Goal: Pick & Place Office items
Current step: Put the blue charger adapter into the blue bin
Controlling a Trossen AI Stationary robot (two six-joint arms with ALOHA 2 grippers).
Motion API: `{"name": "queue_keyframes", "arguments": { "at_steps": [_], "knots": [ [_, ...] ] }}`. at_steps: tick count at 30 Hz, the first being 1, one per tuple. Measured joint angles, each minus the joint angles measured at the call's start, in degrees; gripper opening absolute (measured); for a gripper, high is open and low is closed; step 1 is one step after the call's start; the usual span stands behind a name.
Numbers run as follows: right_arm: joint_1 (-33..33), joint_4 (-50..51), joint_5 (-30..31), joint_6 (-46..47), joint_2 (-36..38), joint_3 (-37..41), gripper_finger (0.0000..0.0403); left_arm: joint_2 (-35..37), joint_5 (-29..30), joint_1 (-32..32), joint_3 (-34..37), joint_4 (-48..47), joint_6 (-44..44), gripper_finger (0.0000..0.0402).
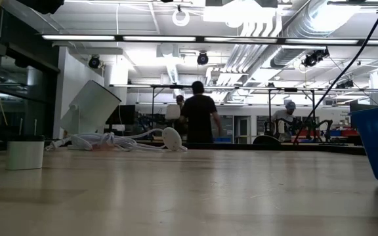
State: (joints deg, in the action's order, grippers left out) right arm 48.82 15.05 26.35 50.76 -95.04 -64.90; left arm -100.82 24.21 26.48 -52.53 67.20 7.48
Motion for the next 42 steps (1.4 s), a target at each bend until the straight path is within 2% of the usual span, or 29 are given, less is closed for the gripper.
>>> {"name": "queue_keyframes", "arguments": {
  "at_steps": [9, 13, 23, 36, 42],
  "knots": [
    [0.32, 14.65, 0.41, 9.38, -0.09, 0.00, 0.0121, 0.00, 0.00, 0.00, 0.00, -0.72, -0.64, 0.0230],
    [-0.11, 18.73, 3.18, 11.01, -0.09, 0.00, 0.0124, 0.00, 0.00, 0.00, 0.00, -0.90, -0.64, 0.0230],
    [-1.75, 19.77, 5.30, 10.66, -0.11, 0.00, 0.0124, 0.00, 0.00, 0.01, 0.00, -1.28, -0.64, 0.0230],
    [-2.05, 20.53, 6.56, 12.35, -5.88, 0.10, 0.0124, 0.00, 0.00, 0.02, 0.00, -2.59, -0.94, 0.0230],
    [-2.05, 20.22, 7.24, 12.20, -5.55, 0.09, 0.0156, 0.00, 0.00, 0.02, 0.00, -2.53, -1.08, 0.0230]
  ]
}}
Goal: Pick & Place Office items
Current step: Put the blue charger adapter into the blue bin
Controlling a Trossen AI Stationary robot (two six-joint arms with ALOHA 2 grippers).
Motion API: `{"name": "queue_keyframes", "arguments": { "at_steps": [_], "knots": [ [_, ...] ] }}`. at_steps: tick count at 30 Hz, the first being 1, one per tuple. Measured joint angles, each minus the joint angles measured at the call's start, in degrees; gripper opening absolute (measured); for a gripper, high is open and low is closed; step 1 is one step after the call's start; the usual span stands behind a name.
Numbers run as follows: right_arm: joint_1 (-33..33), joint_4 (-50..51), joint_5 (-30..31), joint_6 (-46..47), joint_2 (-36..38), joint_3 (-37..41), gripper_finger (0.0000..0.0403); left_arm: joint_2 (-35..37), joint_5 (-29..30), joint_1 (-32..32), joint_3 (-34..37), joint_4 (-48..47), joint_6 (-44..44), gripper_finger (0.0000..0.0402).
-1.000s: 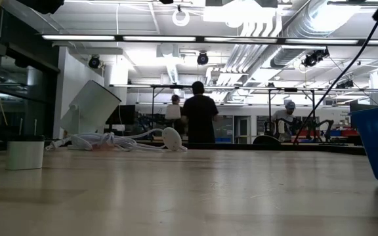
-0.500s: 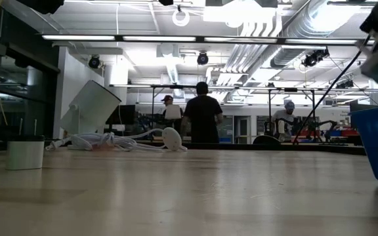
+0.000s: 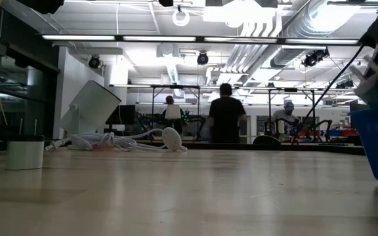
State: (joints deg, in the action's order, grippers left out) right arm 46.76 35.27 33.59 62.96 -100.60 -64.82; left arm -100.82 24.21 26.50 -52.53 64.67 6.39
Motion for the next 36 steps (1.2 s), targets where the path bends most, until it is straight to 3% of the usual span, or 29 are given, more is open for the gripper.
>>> {"name": "queue_keyframes", "arguments": {
  "at_steps": [10, 23, 36],
  "knots": [
    [-0.02, 0.04, -0.48, -1.46, 0.05, 0.00, 0.0195, 0.00, 0.00, -0.02, 0.00, 0.04, 0.02, 0.0230],
    [-0.02, 1.44, -4.02, -1.38, 1.01, -0.07, 0.0196, 0.00, 0.00, -0.02, 0.00, 0.03, 0.02, 0.0230],
    [-0.07, 3.04, -3.41, -1.07, 1.01, -0.07, 0.0197, 0.00, 0.00, -0.02, 0.00, -0.14, 0.04, 0.0230]
  ]
}}
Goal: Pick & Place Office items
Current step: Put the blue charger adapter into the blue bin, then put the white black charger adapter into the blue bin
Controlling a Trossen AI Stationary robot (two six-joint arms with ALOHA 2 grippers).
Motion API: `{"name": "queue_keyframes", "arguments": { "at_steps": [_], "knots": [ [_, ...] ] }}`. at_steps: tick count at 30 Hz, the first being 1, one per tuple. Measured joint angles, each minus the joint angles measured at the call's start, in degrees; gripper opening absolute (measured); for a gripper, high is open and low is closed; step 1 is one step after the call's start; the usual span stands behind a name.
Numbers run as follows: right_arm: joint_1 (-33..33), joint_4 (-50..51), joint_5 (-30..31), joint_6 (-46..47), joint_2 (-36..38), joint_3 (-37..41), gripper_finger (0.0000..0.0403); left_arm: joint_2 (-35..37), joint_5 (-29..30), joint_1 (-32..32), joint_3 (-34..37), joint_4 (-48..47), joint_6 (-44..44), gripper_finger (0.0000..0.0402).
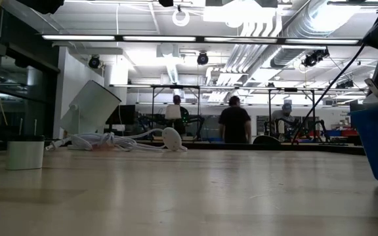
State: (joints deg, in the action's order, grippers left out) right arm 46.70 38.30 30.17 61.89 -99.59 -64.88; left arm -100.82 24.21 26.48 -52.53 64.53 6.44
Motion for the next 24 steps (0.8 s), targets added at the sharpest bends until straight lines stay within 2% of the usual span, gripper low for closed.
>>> {"name": "queue_keyframes", "arguments": {
  "at_steps": [8, 24],
  "knots": [
    [-0.72, 0.09, -0.15, -0.79, 0.13, 0.00, 0.0197, 0.00, 0.01, 0.00, 0.00, -0.02, 0.00, 0.0230],
    [-4.38, 0.05, -0.56, -12.56, 0.28, -5.22, 0.0197, 0.00, 0.02, 0.00, 0.00, -0.02, 0.00, 0.0230]
  ]
}}
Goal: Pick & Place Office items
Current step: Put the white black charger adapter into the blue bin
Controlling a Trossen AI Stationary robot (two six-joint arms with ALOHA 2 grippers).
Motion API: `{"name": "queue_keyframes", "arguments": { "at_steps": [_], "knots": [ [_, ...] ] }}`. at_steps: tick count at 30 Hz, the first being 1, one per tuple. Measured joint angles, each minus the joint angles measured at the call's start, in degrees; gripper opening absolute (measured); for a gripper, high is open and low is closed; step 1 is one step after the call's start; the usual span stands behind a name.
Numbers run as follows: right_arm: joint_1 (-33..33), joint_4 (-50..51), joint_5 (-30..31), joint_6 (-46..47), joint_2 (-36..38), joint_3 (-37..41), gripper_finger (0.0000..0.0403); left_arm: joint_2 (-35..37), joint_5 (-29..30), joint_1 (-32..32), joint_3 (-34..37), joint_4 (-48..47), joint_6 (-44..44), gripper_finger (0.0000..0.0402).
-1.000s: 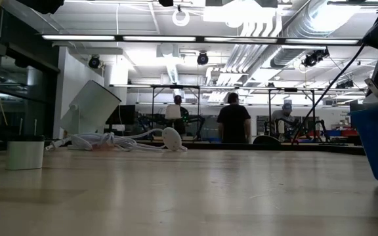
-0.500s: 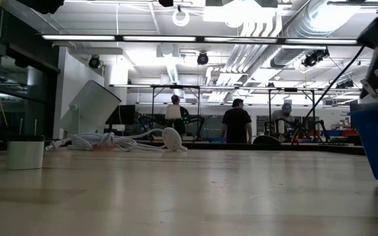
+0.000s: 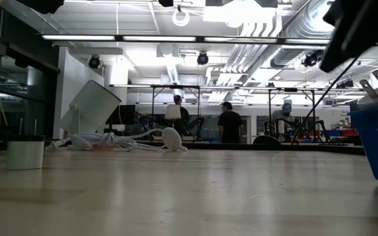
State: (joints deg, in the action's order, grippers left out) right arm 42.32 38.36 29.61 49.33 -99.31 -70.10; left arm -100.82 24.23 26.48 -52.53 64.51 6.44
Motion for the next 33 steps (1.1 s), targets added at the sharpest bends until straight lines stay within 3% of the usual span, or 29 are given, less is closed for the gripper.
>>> {"name": "queue_keyframes", "arguments": {
  "at_steps": [25, 33],
  "knots": [
    [-0.32, 2.11, 0.03, -16.00, 0.07, -16.77, 0.0197, 0.00, 0.28, 0.60, 0.00, 0.02, 0.93, 0.0230],
    [-0.80, 2.30, 0.27, -16.64, 1.50, -17.10, 0.0197, 0.00, 14.39, 4.72, 0.00, 0.00, 6.85, 0.0230]
  ]
}}
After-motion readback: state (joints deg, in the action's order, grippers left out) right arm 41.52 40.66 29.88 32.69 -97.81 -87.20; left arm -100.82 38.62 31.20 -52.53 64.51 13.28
